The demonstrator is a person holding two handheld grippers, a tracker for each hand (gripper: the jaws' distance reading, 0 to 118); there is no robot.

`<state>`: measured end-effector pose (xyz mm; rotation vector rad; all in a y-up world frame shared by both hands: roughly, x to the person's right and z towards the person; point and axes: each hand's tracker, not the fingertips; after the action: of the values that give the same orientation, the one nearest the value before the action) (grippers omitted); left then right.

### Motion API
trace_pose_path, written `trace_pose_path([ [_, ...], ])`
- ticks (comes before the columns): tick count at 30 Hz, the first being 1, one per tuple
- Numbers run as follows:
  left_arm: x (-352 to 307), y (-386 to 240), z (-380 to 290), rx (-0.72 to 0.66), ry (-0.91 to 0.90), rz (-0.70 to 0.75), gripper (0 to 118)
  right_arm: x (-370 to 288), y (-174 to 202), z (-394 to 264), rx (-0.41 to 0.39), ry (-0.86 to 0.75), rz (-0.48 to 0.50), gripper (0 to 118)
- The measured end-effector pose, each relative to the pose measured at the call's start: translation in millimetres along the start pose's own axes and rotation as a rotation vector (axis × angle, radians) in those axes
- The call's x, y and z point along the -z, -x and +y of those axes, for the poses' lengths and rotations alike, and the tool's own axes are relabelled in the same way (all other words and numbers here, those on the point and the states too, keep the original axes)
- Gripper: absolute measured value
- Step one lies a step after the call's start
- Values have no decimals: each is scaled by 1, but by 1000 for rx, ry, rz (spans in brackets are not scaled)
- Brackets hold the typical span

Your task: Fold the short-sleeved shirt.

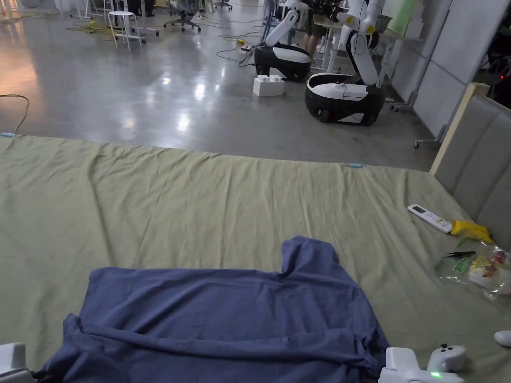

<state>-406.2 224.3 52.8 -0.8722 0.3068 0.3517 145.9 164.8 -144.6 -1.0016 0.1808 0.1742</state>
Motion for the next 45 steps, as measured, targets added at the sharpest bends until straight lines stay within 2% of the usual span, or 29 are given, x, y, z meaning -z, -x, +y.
trace_pose_path([
  [2,2,-2,0,5,4,4,6,-6,7,0,-41,0,-7,50],
  [3,3,-3,-1,8,3,6,6,-8,8,0,-44,1,-6,42],
  [5,2,-5,-1,10,2,10,6,-10,11,1,-59,-8,-10,11],
  [6,2,-6,-1,9,1,10,6,-11,13,2,-97,-18,-39,7],
  [9,-2,-8,0,5,-8,13,6,-16,14,2,-102,-16,-29,5],
  [12,-10,-8,4,0,-25,3,6,-32,11,6,-53,-41,-25,4],
  [16,-16,-6,13,4,-39,-14,6,-60,9,12,-88,-81,-20,4],
  [24,-49,-7,34,1,-115,-77,6,-114,1,28,-87,-147,-4,4],
  [30,-88,2,41,18,-169,-83,6,-148,-2,28,-134,-181,-25,4],
  [33,-103,13,31,31,-174,-77,6,-163,0,15,-219,-172,-71,4],
  [37,-113,28,3,41,-139,-52,6,-170,-4,-17,-197,-142,-42,4],
  [39,-112,36,-16,33,-109,-41,6,-172,1,-37,-211,-103,-45,4],
  [45,-89,52,-76,-11,20,7,6,-146,9,-100,-216,19,-53,4],
])
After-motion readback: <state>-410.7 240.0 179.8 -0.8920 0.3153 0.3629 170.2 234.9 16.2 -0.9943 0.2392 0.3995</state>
